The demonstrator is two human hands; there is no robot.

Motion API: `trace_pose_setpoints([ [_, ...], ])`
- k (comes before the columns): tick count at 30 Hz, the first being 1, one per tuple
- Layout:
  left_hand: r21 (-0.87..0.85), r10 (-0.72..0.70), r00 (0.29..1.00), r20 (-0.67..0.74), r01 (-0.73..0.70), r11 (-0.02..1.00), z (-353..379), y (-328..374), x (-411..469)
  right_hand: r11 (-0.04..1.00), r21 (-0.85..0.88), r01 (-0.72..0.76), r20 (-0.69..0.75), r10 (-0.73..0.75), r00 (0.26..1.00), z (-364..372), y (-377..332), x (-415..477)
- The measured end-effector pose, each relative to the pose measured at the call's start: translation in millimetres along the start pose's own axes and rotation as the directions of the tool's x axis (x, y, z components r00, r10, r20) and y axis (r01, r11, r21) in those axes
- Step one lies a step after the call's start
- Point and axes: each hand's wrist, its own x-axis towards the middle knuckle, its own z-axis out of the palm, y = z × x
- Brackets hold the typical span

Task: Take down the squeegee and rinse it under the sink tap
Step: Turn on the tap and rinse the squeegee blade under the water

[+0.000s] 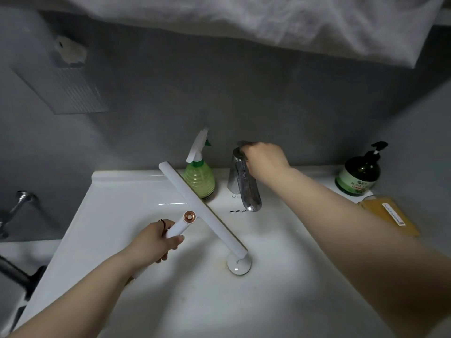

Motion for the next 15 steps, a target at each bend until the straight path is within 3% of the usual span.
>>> trace_pose_setpoints([
  [15, -0.083, -0.004, 0.999, 0.049, 0.008, 0.997, 6.6, -2.0, 8.3, 0.993, 0.109, -0.042, -0.005, 0.043, 0.999, -1.4, 2.1, 11.9],
])
